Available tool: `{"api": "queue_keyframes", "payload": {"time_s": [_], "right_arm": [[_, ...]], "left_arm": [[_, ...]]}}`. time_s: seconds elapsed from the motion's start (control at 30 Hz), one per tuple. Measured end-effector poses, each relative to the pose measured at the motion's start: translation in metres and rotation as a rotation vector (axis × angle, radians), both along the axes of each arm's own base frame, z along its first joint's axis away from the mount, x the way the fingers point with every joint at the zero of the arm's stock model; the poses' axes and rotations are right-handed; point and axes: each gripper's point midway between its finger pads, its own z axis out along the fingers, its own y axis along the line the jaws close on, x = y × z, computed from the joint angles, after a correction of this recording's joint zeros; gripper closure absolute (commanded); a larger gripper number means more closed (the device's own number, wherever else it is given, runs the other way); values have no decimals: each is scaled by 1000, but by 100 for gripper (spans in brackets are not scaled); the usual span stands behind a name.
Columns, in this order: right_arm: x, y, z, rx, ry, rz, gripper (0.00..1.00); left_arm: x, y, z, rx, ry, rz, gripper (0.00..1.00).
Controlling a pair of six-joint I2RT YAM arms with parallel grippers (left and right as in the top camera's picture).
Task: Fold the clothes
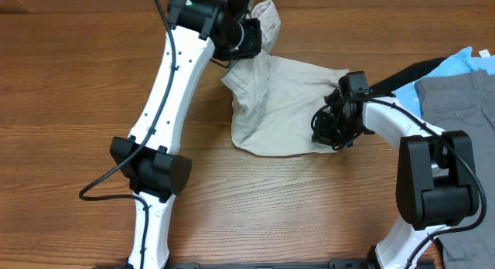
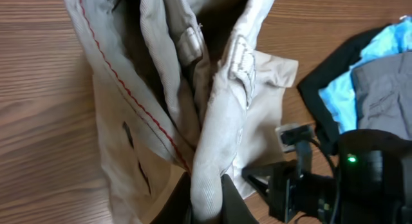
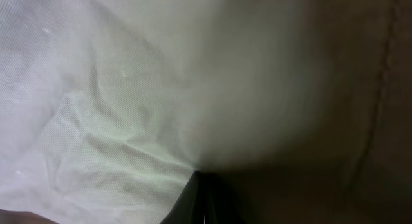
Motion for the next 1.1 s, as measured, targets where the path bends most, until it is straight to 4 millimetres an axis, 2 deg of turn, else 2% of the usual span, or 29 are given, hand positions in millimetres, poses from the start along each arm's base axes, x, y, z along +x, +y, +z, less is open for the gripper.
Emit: {"api": "queue_keyframes", "payload": {"time_s": [0.2,0.47,0.67,0.77,0.87,1.03,1.1], "right_arm": [[-1,0,0,2,3,0,96],[-3,0,0,3,9,0,96],[-3,1,0,5,10,0,96],[-3,0,0,4,10,0,96],[-5,1,0,5,18,0,96],[-23,-4,5,-21,99,19,95],[-31,-7,12,-41,128,26,95]], "left_arm": [[-15,-25,-1,15,-1,-50,88],[-28,-44,-7,89,-24,-77,89],[-25,-56,-20,103,-22,-70,89],[-21,-61,-33,104,-4,-61,96],[-16,-68,-45,94,3,-57,96],[-12,-81,-49,44,5,-78,96],[-13,-83,-48,32,9,-81,94]]}}
